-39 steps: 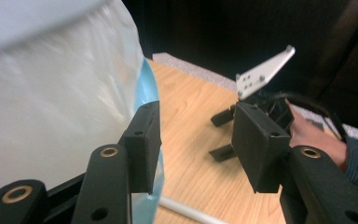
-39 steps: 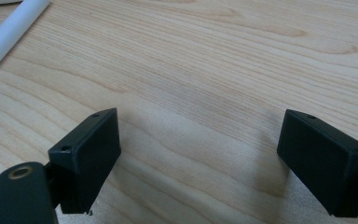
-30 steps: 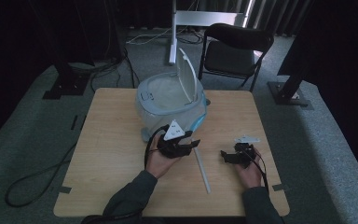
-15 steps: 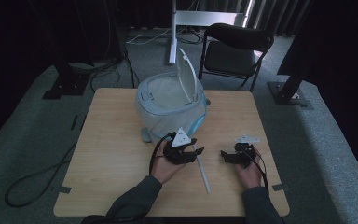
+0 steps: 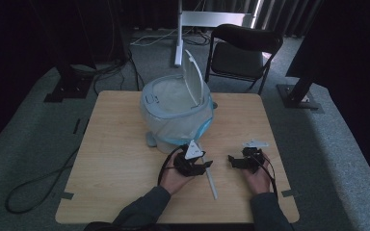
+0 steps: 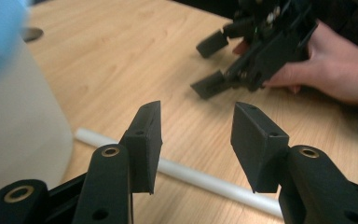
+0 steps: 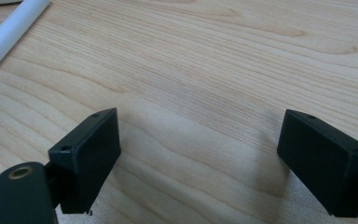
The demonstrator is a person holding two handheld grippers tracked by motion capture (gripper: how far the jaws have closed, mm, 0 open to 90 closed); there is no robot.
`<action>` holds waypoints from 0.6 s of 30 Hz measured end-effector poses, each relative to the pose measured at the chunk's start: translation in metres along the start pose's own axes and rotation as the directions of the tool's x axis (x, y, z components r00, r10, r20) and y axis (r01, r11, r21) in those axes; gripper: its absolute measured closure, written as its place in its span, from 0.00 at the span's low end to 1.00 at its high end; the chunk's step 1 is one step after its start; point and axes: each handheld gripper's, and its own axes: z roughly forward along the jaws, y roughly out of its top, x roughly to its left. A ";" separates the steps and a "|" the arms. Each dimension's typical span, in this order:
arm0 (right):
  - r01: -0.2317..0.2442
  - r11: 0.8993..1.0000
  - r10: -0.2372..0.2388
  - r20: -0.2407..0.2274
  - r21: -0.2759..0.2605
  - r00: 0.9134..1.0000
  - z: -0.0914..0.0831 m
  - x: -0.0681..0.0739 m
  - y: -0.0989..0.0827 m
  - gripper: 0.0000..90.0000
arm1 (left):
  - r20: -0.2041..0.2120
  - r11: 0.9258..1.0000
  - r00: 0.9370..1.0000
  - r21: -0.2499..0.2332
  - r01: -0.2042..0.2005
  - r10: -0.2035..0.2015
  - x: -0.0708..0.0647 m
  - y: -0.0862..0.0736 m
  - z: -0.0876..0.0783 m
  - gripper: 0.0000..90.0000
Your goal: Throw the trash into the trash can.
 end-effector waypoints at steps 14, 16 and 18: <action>-0.002 1.000 0.002 -0.001 0.001 1.000 0.000 0.000 0.000 0.13 | -0.002 0.996 1.000 0.087 0.001 -0.001 -0.010 -0.018 0.022 0.59; -0.001 1.000 0.001 -0.001 0.000 1.000 0.000 0.000 0.000 0.13 | -0.004 0.994 1.000 0.106 -0.009 0.009 -0.012 -0.020 0.026 0.58; -0.002 1.000 0.002 -0.001 0.001 1.000 0.000 0.000 0.000 0.13 | -0.005 0.993 1.000 0.120 -0.006 0.007 -0.013 -0.022 0.029 0.56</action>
